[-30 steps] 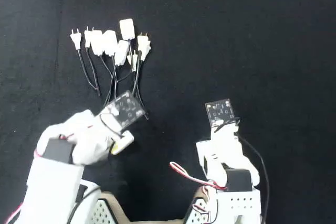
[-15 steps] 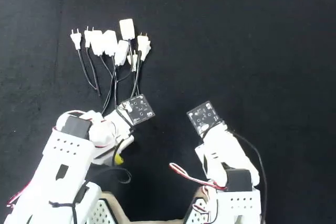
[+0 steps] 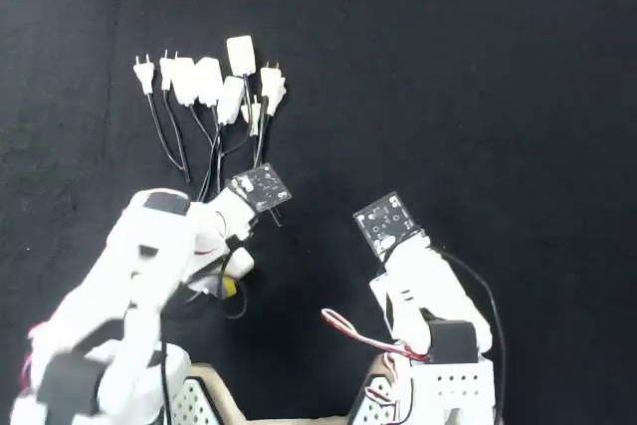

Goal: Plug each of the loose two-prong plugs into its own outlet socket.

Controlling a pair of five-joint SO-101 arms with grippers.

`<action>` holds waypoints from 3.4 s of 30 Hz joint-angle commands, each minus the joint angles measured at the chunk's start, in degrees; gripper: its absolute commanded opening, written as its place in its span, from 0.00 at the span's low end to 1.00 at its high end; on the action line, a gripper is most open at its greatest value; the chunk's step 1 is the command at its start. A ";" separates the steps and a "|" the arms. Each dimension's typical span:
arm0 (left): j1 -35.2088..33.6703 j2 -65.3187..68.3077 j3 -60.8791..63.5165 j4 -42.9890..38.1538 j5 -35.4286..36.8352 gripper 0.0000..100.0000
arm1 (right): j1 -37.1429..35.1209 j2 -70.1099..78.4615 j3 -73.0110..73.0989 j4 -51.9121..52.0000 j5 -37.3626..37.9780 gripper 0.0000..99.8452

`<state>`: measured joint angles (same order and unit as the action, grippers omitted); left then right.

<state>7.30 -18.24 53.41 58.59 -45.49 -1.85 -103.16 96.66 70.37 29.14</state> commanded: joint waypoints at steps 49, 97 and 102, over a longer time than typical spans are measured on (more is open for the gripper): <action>3.21 -9.05 -8.40 5.54 9.49 0.47 | 7.65 -3.91 -0.22 -2.20 0.62 0.01; 0.57 -7.38 -19.56 11.16 9.32 0.15 | 7.65 -3.91 -0.22 -2.20 0.62 0.01; -2.95 -25.76 -16.92 17.49 10.64 0.18 | 7.65 -3.91 -0.22 -2.11 0.62 0.01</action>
<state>6.95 -32.84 36.53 72.31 -35.47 5.01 -103.16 96.66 68.97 29.41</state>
